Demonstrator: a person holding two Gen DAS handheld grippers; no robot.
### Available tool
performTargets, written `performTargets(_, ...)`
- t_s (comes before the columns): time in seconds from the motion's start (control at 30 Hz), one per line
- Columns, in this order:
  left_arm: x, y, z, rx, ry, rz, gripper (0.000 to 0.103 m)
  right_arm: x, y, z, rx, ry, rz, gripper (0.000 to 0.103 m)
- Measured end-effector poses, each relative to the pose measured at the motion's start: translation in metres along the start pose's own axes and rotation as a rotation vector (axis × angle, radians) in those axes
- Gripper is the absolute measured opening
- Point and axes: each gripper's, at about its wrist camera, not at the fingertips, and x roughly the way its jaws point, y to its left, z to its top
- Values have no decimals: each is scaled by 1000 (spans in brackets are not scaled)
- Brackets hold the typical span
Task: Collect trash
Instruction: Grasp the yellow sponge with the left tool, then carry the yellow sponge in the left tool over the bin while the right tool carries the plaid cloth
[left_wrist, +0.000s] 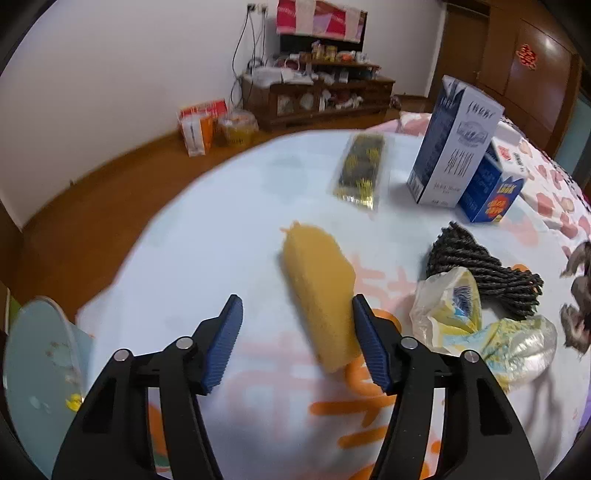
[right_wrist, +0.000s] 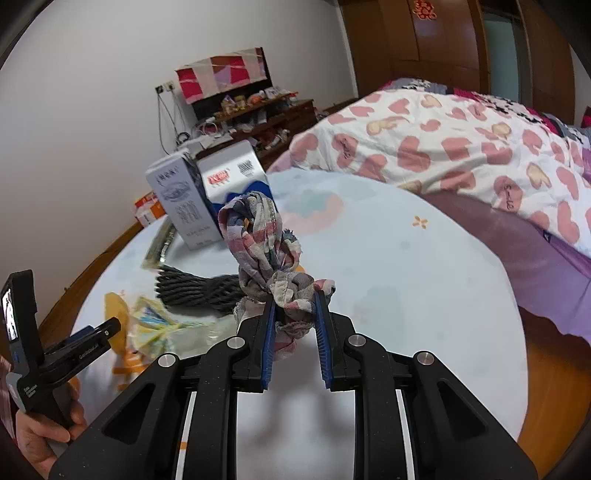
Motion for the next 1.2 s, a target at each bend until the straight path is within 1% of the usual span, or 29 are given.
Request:
performTargets(0.03,2,-2,0,4,3,-1,55,3,-1,-1,2,6,2,21)
performTargets(0.07,3,-6,-1,21,-2,2,49,6,-2,-3,5,9,0,21)
performTargets(0.1,3,-10,-2,40,-5,0,41,7,-3,-5,7,11,-3,21)
performTargets(0.13,3,-12,-2,53,-7,-10,36,9,-3,-8,8,15,-3,21)
performTargets(0.17,4,-14,-3,60,-8,-31,27,10,-4,-9,12,20,1,21)
performTargets(0.23,4,-16,-4,62,-15,-38,26,8,-3,-14,21,27,11,21)
performTargets(0.3,2,-16,-4,68,-24,-66,22,2,-2,-17,21,24,15,21)
performTargets(0.43,-16,-12,-8,61,-33,-121,21,-15,2,-19,23,3,16,21)
performTargets(0.47,-26,-9,-9,66,-46,-130,21,-19,4,-19,21,-1,18,21)
performTargets(0.57,-51,-2,-14,77,-81,-133,21,-32,12,-21,5,-21,22,21)
performTargets(0.73,-82,19,-30,82,-96,-102,21,-47,25,-37,18,-17,57,21)
performTargets(0.87,-96,34,-46,97,-97,-49,21,-54,41,-51,8,1,80,21)
performTargets(0.97,-103,42,-57,98,-95,-26,21,-58,53,-60,-11,10,95,21)
performTargets(1.2,-127,62,-75,110,-124,33,21,-69,83,-77,-52,26,147,21)
